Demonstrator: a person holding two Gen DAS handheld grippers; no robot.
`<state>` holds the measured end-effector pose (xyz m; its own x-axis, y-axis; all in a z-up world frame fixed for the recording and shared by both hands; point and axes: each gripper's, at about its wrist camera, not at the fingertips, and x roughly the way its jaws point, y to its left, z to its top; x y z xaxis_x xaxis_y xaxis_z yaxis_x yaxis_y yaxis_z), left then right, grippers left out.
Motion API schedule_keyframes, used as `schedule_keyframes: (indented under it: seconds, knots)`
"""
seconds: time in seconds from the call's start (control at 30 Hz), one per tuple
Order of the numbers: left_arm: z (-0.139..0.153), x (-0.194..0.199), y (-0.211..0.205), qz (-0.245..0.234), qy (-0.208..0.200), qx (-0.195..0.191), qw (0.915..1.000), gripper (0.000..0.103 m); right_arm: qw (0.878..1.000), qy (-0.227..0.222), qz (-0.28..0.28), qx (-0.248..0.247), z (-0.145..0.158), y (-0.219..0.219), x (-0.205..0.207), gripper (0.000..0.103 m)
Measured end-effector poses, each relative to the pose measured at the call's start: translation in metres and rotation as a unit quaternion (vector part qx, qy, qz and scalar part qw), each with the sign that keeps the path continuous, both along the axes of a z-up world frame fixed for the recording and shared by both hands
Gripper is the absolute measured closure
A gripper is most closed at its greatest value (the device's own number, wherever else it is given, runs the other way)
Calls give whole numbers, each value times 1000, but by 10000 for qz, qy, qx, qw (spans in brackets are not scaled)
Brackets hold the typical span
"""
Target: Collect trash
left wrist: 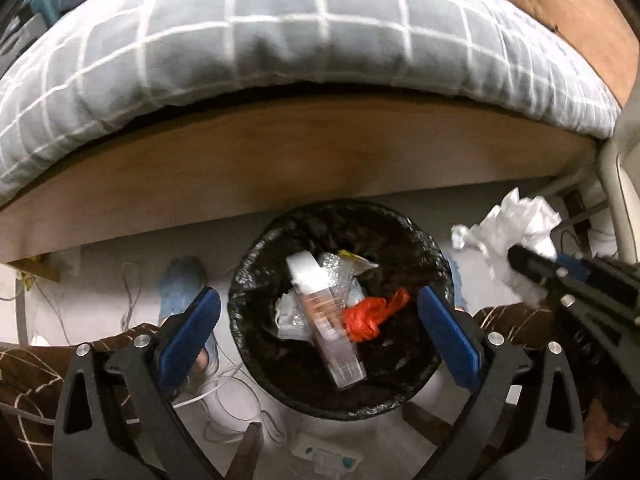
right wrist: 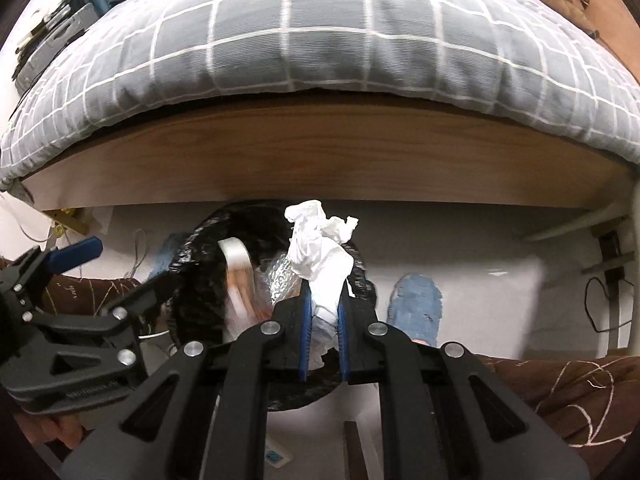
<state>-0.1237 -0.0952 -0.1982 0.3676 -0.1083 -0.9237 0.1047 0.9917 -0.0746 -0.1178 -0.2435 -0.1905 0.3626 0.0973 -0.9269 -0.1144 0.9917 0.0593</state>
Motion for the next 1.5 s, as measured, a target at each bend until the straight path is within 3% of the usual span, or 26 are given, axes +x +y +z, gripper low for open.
schedule_keyframes:
  seconds: [0.27,0.53,0.87,1.13,1.5]
  knots:
    - [15,6,34,297,-94,-33,9995,6,9998,107,158,65,-3,33,5,92]
    - [8,5,65,569,-97,-20,9983,6,9992,189,352,28,-6,60,8,90]
    - [7,4,82,791,-135,7,9968,6,9990,122,426,21,-6,71,12,57]
    - [8,4,82,849,-188,46,9962,6,9992,-22,396,-38,0,69,12,38]
    - [45,1,71,709,-714,101,9949,6,9969,-769,-5,-192,41,43,6,8]
